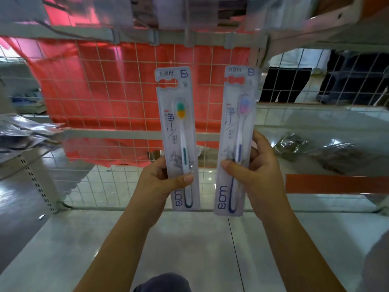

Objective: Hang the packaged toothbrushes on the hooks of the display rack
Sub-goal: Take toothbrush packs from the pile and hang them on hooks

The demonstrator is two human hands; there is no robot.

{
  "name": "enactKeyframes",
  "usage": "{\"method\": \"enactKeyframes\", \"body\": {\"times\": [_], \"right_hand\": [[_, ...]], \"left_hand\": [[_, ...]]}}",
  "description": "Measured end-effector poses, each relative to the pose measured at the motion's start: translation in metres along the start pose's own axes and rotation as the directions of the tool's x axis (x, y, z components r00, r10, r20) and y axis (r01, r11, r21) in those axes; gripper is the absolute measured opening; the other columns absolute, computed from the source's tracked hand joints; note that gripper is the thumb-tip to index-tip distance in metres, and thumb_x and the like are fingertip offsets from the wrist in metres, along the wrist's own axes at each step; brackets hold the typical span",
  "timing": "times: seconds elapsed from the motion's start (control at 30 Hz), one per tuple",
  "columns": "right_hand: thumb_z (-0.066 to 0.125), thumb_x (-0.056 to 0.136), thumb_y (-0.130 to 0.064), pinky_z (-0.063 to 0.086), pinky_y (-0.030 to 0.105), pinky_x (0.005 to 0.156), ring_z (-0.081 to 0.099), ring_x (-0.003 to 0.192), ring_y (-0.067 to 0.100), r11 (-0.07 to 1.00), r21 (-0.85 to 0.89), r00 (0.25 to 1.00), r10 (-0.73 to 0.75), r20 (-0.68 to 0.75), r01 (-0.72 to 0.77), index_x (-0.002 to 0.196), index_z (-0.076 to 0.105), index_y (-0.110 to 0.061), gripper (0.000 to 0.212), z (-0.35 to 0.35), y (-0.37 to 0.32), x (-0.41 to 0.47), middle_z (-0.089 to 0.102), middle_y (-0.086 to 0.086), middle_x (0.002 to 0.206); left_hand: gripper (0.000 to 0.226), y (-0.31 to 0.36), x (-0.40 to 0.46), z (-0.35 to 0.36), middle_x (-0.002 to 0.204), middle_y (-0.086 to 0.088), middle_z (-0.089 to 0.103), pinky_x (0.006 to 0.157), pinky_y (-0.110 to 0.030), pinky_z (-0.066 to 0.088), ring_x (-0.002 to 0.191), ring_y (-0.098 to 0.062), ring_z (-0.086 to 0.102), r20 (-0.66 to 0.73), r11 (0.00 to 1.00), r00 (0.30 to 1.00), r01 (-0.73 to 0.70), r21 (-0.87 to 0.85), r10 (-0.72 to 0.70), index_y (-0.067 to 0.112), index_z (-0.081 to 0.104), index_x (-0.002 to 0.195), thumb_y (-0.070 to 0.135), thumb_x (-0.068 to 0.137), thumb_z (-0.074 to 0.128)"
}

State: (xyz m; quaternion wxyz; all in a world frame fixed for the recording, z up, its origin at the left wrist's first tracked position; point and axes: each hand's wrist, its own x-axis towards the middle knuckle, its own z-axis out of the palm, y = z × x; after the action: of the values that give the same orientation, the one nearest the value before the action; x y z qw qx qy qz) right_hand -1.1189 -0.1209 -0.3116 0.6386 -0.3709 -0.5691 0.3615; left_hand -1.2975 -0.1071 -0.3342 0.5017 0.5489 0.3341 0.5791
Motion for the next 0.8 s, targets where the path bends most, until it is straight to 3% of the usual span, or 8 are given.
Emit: {"method": "enactKeyframes", "body": {"times": [0.1, 0.17, 0.27, 0.4, 0.53, 0.63, 0.7, 0.8], "right_hand": [[0.068, 0.075, 0.006, 0.057, 0.026, 0.069, 0.069, 0.087, 0.015, 1.0, 0.004, 1.0, 0.001, -0.005, -0.001, 0.106, 0.051, -0.035, 0.054, -0.001, -0.006, -0.004, 0.068, 0.001, 0.1], [0.068, 0.075, 0.006, 0.057, 0.024, 0.067, 0.07, 0.085, 0.013, 1.0, 0.016, 1.0, -0.008, -0.018, 0.008, 0.105, 0.051, -0.036, 0.054, -0.001, -0.01, -0.006, 0.07, -0.001, 0.096], [0.067, 0.075, 0.006, 0.056, 0.021, 0.063, 0.07, 0.082, 0.011, 0.998, 0.061, 0.998, 0.0, -0.06, 0.004, 0.106, 0.049, -0.036, 0.055, -0.005, -0.013, -0.005, 0.071, -0.006, 0.089], [0.067, 0.076, 0.008, 0.057, 0.023, 0.062, 0.07, 0.079, 0.012, 0.998, 0.062, 0.996, 0.022, -0.089, -0.017, 0.106, 0.048, -0.034, 0.055, -0.008, -0.01, 0.001, 0.072, -0.008, 0.085], [0.066, 0.077, 0.007, 0.059, 0.034, 0.072, 0.069, 0.086, 0.018, 0.997, 0.081, 0.991, 0.032, -0.133, -0.021, 0.112, 0.048, -0.031, 0.055, -0.013, -0.012, 0.019, 0.068, 0.006, 0.103], [0.065, 0.077, 0.009, 0.059, 0.031, 0.07, 0.068, 0.088, 0.021, 0.995, 0.102, 0.988, -0.004, -0.153, 0.02, 0.114, 0.051, -0.031, 0.057, -0.015, -0.016, 0.038, 0.067, 0.008, 0.106], [0.063, 0.078, 0.011, 0.058, 0.03, 0.069, 0.067, 0.084, 0.017, 0.988, 0.15, 0.991, -0.025, -0.134, 0.045, 0.122, 0.052, -0.026, 0.058, -0.011, -0.017, 0.048, 0.067, 0.006, 0.1], [0.062, 0.079, 0.011, 0.058, 0.032, 0.075, 0.066, 0.089, 0.019, 0.98, 0.186, 0.993, -0.058, -0.103, 0.077, 0.131, 0.049, -0.02, 0.062, -0.004, -0.017, 0.058, 0.065, 0.01, 0.108]], "left_hand": [[0.032, 0.004, 0.0, -0.003, 0.082, 0.0, 0.074, 0.064, -0.021, 0.055, 0.078, -0.015, 0.071, 0.024, 1.0, 0.999, -0.023, -0.022, 0.023, 0.024, 0.076, 0.077, 0.006, 0.05, 0.075], [0.035, 0.006, 0.002, -0.004, 0.083, -0.002, 0.074, 0.064, -0.021, 0.056, 0.079, -0.017, 0.071, 0.029, 0.999, 0.999, -0.028, -0.021, 0.028, 0.02, 0.074, 0.079, 0.008, 0.047, 0.079], [0.037, 0.006, 0.005, -0.003, 0.077, -0.002, 0.074, 0.06, -0.02, 0.055, 0.073, -0.014, 0.071, 0.013, 1.0, 1.0, -0.012, 0.002, 0.012, 0.013, 0.069, 0.084, -0.005, 0.053, 0.078], [0.034, 0.003, 0.012, 0.002, 0.076, 0.0, 0.074, 0.059, -0.02, 0.055, 0.071, -0.013, 0.07, 0.0, 0.999, 0.999, 0.039, 0.006, -0.039, 0.011, 0.066, 0.088, 0.001, 0.056, 0.069], [0.028, 0.008, 0.021, 0.008, 0.072, 0.002, 0.073, 0.057, -0.017, 0.054, 0.067, -0.01, 0.07, 0.002, 0.999, 1.0, 0.027, 0.018, -0.027, 0.011, 0.066, 0.086, -0.004, 0.062, 0.067], [0.027, 0.006, 0.026, 0.012, 0.068, 0.004, 0.073, 0.054, -0.016, 0.052, 0.063, -0.008, 0.069, 0.004, 1.0, 1.0, 0.015, 0.014, -0.015, 0.01, 0.065, 0.085, -0.013, 0.071, 0.062], [0.028, 0.002, 0.028, 0.013, 0.072, 0.001, 0.073, 0.055, -0.017, 0.053, 0.066, -0.011, 0.07, 0.015, 1.0, 1.0, 0.022, 0.004, -0.022, 0.009, 0.065, 0.088, -0.01, 0.067, 0.066], [0.046, -0.008, 0.032, 0.013, 0.079, -0.004, 0.074, 0.06, -0.021, 0.054, 0.073, -0.016, 0.07, 0.027, 0.999, 0.999, 0.038, -0.015, -0.038, 0.007, 0.067, 0.09, -0.004, 0.048, 0.081]]}}
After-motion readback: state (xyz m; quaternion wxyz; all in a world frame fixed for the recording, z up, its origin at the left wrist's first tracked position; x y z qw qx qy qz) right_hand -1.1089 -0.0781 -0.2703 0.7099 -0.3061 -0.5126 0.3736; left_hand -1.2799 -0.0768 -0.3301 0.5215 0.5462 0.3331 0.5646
